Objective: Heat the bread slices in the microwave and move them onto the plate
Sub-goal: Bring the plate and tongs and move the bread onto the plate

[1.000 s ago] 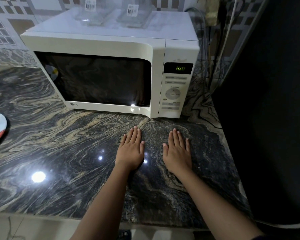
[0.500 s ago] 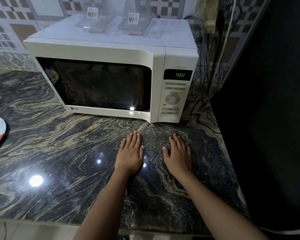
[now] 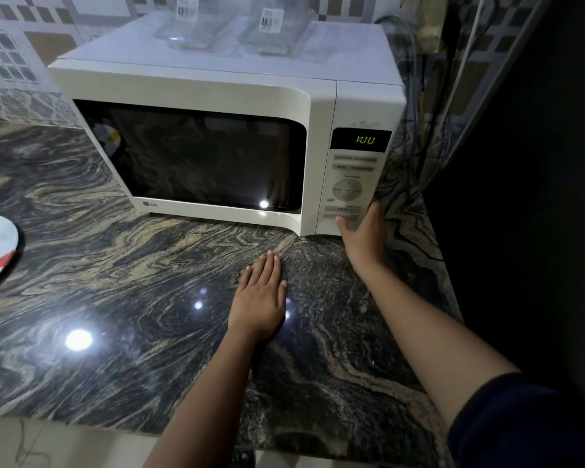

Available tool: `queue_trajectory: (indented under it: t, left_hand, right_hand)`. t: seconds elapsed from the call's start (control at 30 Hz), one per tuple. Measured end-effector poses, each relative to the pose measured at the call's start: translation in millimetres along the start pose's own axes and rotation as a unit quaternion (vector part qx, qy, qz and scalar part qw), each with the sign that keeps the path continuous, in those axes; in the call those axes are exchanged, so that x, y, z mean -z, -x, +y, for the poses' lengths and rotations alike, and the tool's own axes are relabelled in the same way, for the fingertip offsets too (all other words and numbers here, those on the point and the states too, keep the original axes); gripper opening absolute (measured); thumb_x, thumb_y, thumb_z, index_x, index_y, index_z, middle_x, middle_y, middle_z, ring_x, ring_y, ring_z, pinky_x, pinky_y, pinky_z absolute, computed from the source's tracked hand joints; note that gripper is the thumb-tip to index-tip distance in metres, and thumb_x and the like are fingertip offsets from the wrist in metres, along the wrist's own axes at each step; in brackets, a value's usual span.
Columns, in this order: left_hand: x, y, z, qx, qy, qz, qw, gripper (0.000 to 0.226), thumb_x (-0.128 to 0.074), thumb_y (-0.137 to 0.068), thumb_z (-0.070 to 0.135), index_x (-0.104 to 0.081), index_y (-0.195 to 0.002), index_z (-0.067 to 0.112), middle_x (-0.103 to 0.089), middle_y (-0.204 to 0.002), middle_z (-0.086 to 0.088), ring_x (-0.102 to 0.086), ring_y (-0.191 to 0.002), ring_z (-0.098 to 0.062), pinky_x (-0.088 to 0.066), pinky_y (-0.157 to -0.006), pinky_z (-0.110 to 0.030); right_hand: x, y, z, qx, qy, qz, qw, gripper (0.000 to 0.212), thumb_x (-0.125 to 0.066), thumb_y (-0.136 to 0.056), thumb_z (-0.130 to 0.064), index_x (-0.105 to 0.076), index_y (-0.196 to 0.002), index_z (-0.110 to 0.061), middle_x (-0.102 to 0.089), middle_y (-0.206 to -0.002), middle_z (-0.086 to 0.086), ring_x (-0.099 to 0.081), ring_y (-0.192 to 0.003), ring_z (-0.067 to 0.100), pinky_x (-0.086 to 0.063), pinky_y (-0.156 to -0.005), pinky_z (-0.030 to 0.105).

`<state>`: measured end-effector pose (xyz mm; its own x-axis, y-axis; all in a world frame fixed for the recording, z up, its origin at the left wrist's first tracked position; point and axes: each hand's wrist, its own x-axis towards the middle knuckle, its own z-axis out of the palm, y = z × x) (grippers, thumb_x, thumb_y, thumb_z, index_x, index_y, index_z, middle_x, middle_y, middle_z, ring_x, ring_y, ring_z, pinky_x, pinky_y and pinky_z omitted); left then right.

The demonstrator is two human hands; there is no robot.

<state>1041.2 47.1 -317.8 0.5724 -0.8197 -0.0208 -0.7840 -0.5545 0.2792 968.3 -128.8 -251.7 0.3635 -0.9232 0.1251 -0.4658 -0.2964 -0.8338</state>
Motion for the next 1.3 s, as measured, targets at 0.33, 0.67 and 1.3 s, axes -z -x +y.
queue_trajectory:
  t: [0.33, 0.67, 1.3]
  left_hand:
    - [-0.2, -0.2, 0.7, 0.002, 0.003, -0.001, 1.0, 0.066, -0.001, -0.089, 0.041, 0.004, -0.15, 0.016, 0.007, -0.159, 0.001, 0.011, -0.145, -0.009, 0.009, -0.116, -0.029]
    - [-1.6, -1.1, -0.5, -0.002, -0.002, -0.001, 1.0, 0.064, -0.001, -0.09, 0.04, 0.003, -0.15, 0.015, 0.007, -0.159, 0.001, 0.01, -0.145, -0.011, 0.007, -0.119, -0.03]
    - [64.5, -34.9, 25.1, 0.105, 0.284, 0.004, 0.953, 0.038, -0.047, -0.096, 0.024, -0.048, -0.126, 0.001, -0.057, -0.125, -0.019, -0.054, -0.113, -0.032, -0.041, -0.093, -0.034]
  right_hand:
    - [2.6, -1.5, -0.7, 0.01, -0.018, 0.03, 0.999, 0.061, -0.069, -0.083, -0.02, -0.039, -0.133, 0.001, -0.051, -0.128, 0.02, -0.051, -0.116, 0.029, -0.035, -0.08, 0.019]
    - [5.5, -5.0, 1.3, 0.001, -0.012, 0.032, 0.999, 0.055, -0.073, -0.079, -0.023, -0.047, -0.121, -0.001, -0.057, -0.12, 0.019, -0.056, -0.109, 0.029, -0.043, -0.078, 0.025]
    - [101.1, -22.7, -81.7, 0.186, -0.015, 0.004, 0.983, 0.027, -0.048, -0.096, -0.02, -0.054, -0.114, -0.001, -0.064, -0.107, 0.015, -0.061, -0.099, 0.028, -0.046, -0.08, 0.031]
